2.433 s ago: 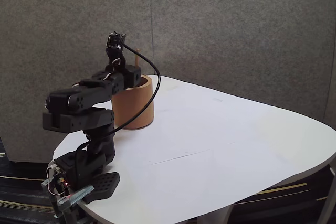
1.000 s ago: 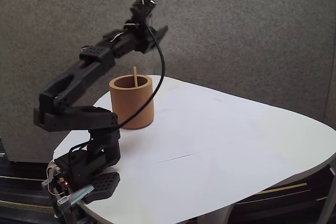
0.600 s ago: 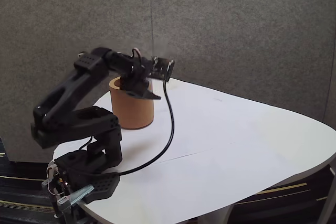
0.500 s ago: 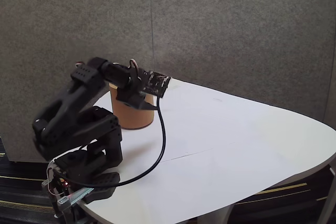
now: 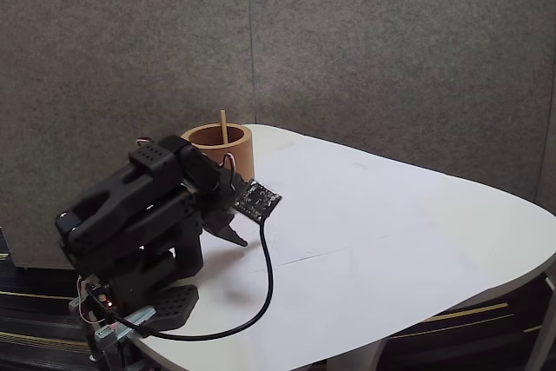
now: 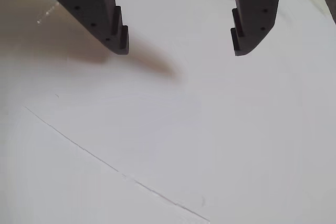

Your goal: Grab the pen and put it in the pen holder.

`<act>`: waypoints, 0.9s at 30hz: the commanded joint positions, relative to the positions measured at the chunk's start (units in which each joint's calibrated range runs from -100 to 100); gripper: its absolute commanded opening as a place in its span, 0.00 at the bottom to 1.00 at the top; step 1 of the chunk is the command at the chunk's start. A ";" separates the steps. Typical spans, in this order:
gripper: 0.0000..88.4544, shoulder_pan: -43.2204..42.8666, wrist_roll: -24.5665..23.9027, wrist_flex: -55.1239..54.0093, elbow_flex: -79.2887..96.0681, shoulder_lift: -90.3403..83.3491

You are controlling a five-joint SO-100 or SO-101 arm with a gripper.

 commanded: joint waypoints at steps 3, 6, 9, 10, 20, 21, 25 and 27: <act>0.31 0.48 -2.24 3.56 -0.81 0.02; 0.31 0.40 -2.24 3.39 -0.81 0.02; 0.31 0.18 -1.97 3.31 -0.81 0.02; 0.31 0.18 -1.97 3.31 -0.81 0.02; 0.31 0.18 -1.92 3.31 -0.81 0.02; 0.31 0.18 -1.92 3.31 -0.81 0.02; 0.31 0.18 -1.92 3.31 -0.81 0.02; 0.31 0.18 -1.92 3.31 -0.81 0.02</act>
